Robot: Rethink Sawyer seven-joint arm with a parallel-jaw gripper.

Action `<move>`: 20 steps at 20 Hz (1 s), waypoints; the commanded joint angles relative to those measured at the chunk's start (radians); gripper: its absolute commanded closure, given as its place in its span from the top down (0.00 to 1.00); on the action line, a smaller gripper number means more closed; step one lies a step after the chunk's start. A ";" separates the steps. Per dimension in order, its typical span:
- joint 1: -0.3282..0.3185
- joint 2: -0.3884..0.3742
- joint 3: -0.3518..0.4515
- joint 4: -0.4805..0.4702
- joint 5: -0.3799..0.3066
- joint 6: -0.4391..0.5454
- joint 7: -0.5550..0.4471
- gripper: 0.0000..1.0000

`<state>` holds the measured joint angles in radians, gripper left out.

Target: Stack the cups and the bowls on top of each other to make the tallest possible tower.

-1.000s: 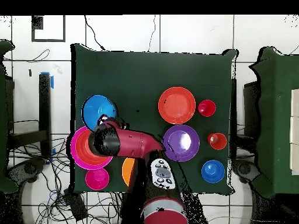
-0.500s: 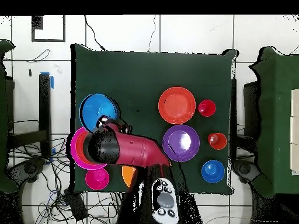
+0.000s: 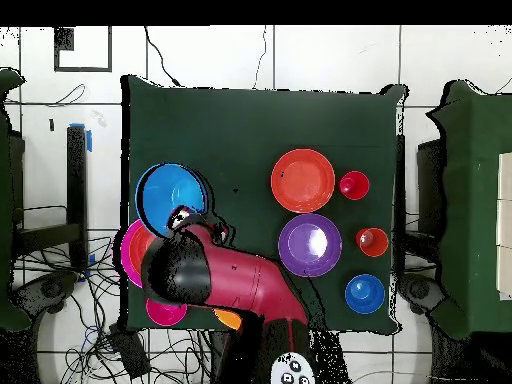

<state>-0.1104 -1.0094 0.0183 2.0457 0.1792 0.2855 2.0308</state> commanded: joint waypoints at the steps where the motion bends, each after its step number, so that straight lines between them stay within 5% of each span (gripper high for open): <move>1: -0.039 -0.039 0.073 0.137 0.022 0.016 0.116 0.00; 8: 0.018 -0.014 0.024 0.091 -0.014 0.005 0.135 0.00; 20: 0.016 -0.010 0.001 0.068 -0.027 0.021 0.120 0.00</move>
<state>-0.1086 -1.0505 0.0109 2.0920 0.1765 0.2855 2.0308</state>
